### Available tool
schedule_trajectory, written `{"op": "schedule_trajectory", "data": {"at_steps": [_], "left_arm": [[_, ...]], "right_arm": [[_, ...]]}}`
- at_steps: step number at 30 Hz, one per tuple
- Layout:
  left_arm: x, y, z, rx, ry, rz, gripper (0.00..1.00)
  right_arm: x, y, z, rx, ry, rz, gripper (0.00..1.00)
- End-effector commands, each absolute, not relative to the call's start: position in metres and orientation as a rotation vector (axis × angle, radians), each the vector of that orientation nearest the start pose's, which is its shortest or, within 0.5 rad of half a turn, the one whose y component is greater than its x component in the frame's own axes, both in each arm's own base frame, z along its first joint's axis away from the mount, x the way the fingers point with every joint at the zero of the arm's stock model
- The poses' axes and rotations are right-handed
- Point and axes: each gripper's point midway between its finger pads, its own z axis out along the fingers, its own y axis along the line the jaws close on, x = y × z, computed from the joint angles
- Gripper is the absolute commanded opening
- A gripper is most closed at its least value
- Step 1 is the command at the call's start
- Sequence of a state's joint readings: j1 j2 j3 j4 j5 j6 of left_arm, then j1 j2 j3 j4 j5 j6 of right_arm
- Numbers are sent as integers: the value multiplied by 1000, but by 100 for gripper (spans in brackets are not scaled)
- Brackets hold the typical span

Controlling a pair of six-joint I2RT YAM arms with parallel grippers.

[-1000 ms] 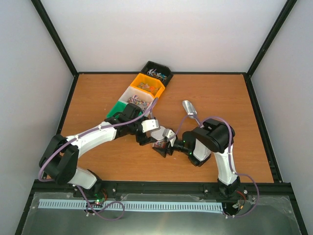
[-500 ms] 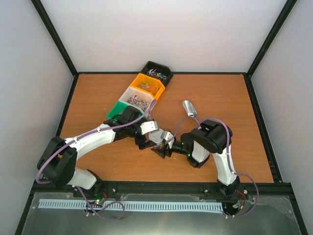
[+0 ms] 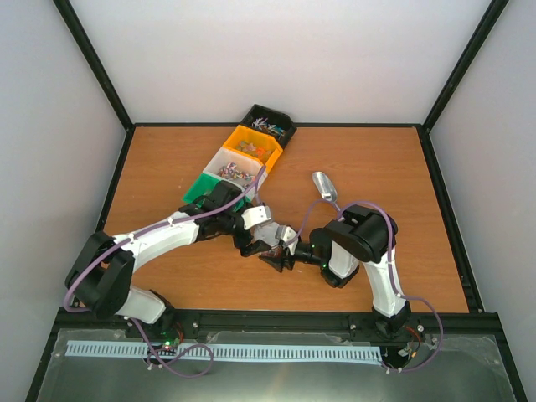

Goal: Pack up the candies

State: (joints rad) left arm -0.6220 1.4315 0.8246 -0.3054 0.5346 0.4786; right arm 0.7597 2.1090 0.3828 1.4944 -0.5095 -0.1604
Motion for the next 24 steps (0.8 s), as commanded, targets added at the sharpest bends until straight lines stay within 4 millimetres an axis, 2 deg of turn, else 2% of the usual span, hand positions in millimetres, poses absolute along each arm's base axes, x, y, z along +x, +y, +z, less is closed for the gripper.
{"op": "schedule_trajectory", "data": {"at_steps": [1, 7, 11, 16, 24], "left_arm": [[248, -292, 127, 1421, 1900, -767, 100], [246, -293, 118, 1449, 1913, -776, 97], [240, -289, 115, 1515, 1876, -753, 84], [224, -284, 118, 1642, 1779, -757, 72], [196, -281, 120, 1848, 1624, -838, 63]], "right_arm": [[223, 340, 65, -1143, 1300, 881, 74], [222, 340, 66, -1144, 1299, 884, 71], [217, 341, 66, -1162, 1284, 907, 62], [203, 342, 67, -1211, 1247, 969, 57], [184, 343, 72, -1284, 1174, 1061, 52]]}}
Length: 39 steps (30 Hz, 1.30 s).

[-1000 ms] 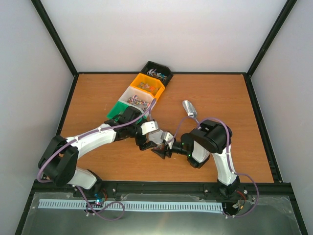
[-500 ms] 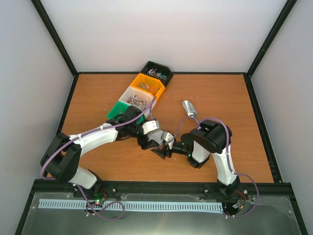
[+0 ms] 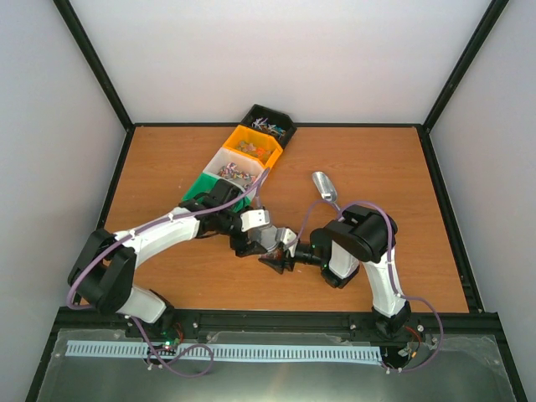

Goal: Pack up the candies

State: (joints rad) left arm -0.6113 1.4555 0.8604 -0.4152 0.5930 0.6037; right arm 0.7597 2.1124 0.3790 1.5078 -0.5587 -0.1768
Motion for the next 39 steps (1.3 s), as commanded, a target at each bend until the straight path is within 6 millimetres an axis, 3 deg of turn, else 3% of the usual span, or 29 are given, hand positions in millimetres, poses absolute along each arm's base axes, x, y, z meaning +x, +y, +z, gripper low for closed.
{"op": "schedule_trajectory", "data": {"at_steps": [1, 5, 11, 20, 29, 39], "left_arm": [[194, -281, 119, 1870, 1610, -842, 62], [197, -282, 119, 1889, 1592, -824, 61], [237, -283, 116, 1739, 1743, -649, 60], [276, -276, 91, 1674, 1911, -463, 61], [301, -283, 83, 1644, 1954, -405, 61], [293, -271, 104, 1688, 1928, -404, 59]], "right_arm": [[181, 343, 72, -1293, 1168, 1074, 51], [178, 342, 72, -1305, 1163, 1089, 55], [197, 337, 76, -1243, 1195, 987, 99], [212, 321, 84, -1213, 1274, 931, 100], [216, 295, 83, -1216, 1346, 868, 100], [232, 293, 71, -1205, 1405, 852, 100]]}}
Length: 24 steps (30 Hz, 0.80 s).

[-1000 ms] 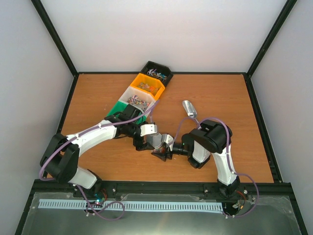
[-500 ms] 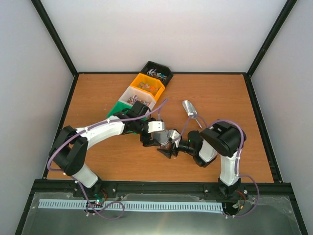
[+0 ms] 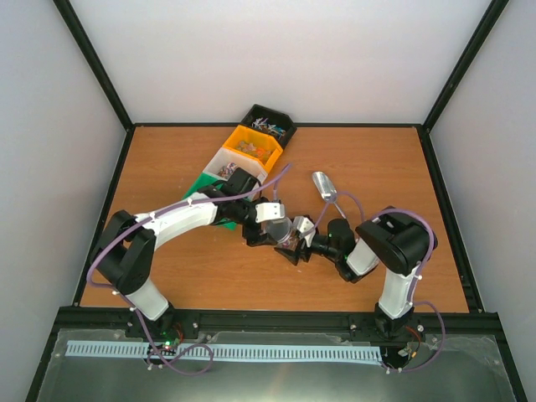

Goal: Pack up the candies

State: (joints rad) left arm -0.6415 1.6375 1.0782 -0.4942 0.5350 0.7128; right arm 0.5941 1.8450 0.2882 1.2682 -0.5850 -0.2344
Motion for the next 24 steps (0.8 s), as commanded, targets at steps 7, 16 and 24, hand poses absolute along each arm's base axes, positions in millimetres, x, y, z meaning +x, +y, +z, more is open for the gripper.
{"op": "schedule_trajectory", "data": {"at_steps": [7, 16, 24], "left_arm": [[287, -263, 114, 1689, 1925, -387, 59], [295, -255, 123, 1695, 1927, -348, 56], [297, -250, 133, 1680, 1916, -340, 55]], "right_arm": [[240, 297, 62, -1216, 1434, 834, 100], [240, 296, 56, -1245, 1445, 813, 100], [249, 298, 43, -1259, 1501, 784, 100]]}}
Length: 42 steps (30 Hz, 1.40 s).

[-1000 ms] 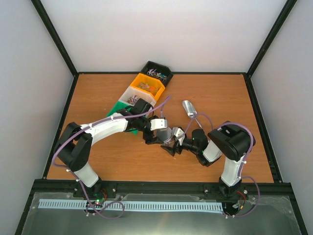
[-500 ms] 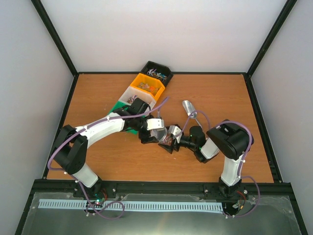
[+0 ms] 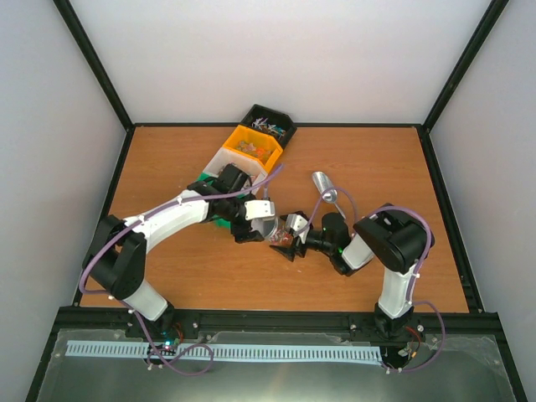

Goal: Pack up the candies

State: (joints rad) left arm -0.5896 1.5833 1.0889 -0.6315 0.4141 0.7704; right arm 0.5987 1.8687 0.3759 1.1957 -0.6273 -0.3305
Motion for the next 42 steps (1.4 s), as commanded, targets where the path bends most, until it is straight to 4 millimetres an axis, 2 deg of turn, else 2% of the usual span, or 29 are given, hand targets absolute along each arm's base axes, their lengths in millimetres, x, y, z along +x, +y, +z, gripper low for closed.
{"op": "schedule_trajectory", "data": {"at_steps": [1, 8, 12, 17, 22, 26, 32, 36, 42], "left_arm": [[297, -250, 136, 1677, 1912, -341, 55], [292, -254, 140, 1672, 1913, -396, 58], [293, -259, 142, 1663, 1921, -428, 63], [298, -265, 143, 1648, 1961, -465, 84], [300, -271, 148, 1624, 1959, -502, 93], [299, -271, 148, 1617, 1967, -516, 99], [299, -270, 151, 1590, 1982, -508, 100], [301, -270, 161, 1535, 1978, -513, 100], [309, -271, 197, 1420, 1957, -529, 100]], "right_arm": [[249, 298, 41, -1261, 1506, 786, 100], [245, 301, 47, -1264, 1476, 815, 100], [243, 301, 53, -1251, 1464, 831, 100], [245, 302, 63, -1224, 1463, 842, 100], [251, 302, 71, -1209, 1466, 824, 100], [255, 301, 70, -1208, 1486, 810, 100], [256, 296, 70, -1197, 1509, 807, 100], [265, 288, 81, -1148, 1516, 814, 100], [278, 280, 106, -1131, 1521, 770, 100]]}}
